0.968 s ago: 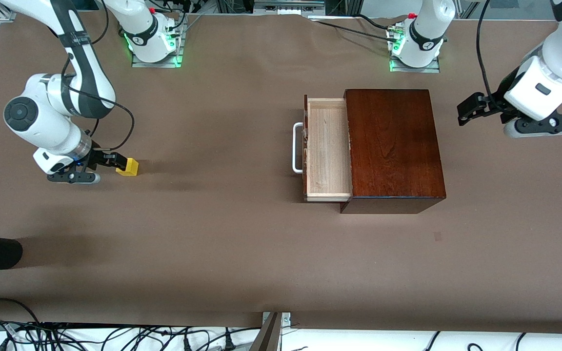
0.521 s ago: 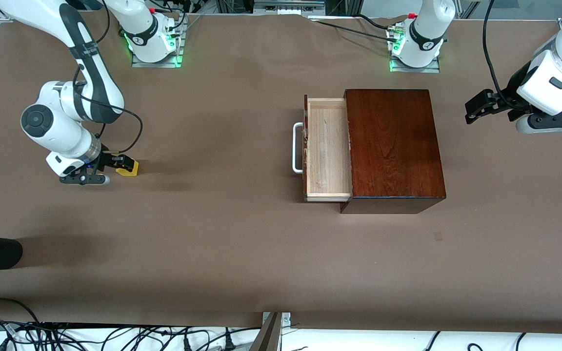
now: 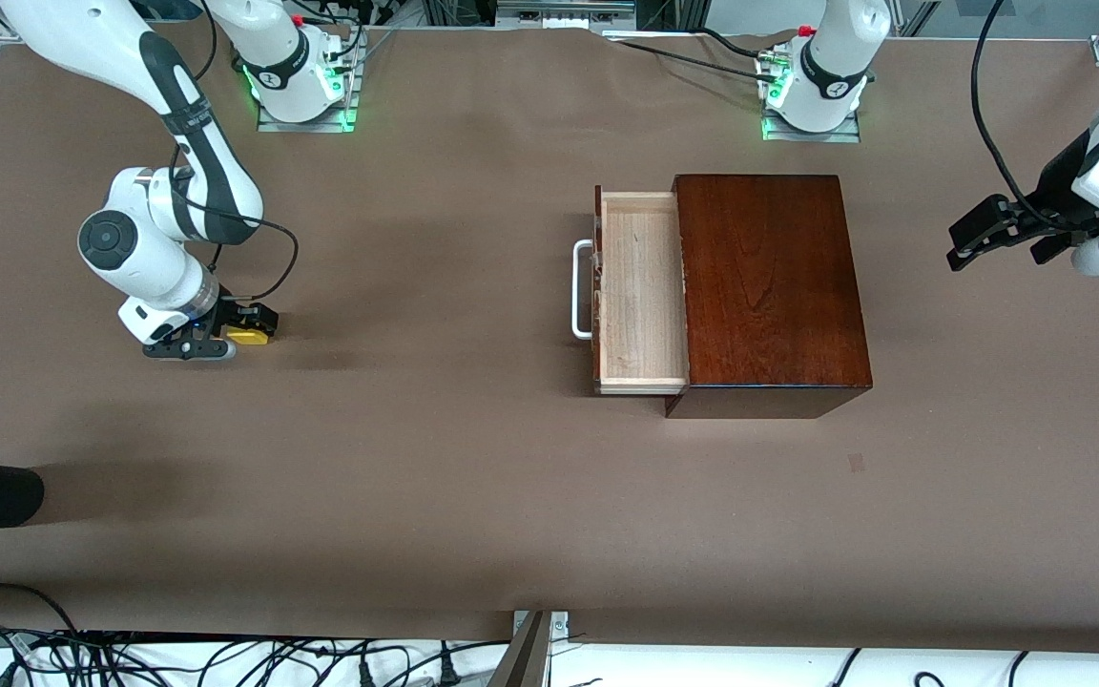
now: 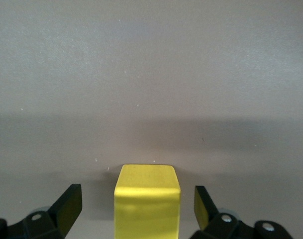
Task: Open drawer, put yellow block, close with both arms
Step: 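Lower the right gripper over the yellow cube and close on it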
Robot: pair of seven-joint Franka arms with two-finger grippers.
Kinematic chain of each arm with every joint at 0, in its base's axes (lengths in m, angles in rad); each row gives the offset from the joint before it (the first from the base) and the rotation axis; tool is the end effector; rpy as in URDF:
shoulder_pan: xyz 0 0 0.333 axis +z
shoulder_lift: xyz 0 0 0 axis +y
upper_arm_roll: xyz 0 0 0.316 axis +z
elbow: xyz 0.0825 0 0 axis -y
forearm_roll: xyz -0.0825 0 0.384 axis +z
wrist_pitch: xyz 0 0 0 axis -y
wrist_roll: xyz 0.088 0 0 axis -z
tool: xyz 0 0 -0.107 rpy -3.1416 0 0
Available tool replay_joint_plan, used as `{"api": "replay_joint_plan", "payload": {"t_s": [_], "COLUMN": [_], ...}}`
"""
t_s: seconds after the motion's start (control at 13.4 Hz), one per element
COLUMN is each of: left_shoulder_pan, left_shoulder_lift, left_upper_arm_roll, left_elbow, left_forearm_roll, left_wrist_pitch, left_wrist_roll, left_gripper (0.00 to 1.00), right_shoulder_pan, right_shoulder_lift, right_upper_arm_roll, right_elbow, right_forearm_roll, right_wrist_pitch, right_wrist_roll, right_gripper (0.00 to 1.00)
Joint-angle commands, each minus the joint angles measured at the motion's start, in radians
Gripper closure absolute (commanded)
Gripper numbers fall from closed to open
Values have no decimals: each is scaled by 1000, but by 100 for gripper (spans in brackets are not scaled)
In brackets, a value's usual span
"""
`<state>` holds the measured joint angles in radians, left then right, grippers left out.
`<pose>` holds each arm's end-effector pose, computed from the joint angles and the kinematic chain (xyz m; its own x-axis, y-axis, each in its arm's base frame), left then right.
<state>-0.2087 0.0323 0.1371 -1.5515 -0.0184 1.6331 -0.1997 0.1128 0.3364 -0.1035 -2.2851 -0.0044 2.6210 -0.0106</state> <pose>0.5691 -0.0440 0.6213 0.9906 0.1287 0.0458 0.1277 -0.9915 0.0235 0.5328 0.0038 0.2057 0.9996 0.0295 0.0006 0.0295 -0.9989 0.0363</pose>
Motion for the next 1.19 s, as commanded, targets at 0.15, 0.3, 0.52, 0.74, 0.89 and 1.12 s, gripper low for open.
{"api": "replay_joint_plan", "payload": {"t_s": [0.15,0.3,0.52,0.74,0.89,1.12], "left_shoulder_pan": [22,29,29,31,29,31], "left_shoulder_lift": [18,18,21,29,31,31], "left_upper_arm_roll": [-2,-4,-5,-5,-4,-5], "left_elbow": [11,11,11,13,13,14], "left_forearm_roll": [-15,-20,-23,-25,-25,-26], "left_wrist_pitch": [48,48,50,53,53,53], "left_wrist_roll": [28,31,29,26,25,20], "left_gripper": [0,0,0,0,0,0], "right_shoulder_pan": [-2,-2,-4,-4,-4,-2], "right_shoulder_lift": [24,27,29,24,-6,-106], "right_upper_arm_roll": [4,4,2,2,4,20], "right_elbow": [-25,-33,-56,-56,-51,-2], "right_forearm_roll": [15,15,15,15,15,14], "right_wrist_pitch": [60,74,108,106,93,-54], "right_wrist_roll": [-26,-26,-26,-28,-29,-28], "right_gripper": [4,21,60,88,88,88]}}
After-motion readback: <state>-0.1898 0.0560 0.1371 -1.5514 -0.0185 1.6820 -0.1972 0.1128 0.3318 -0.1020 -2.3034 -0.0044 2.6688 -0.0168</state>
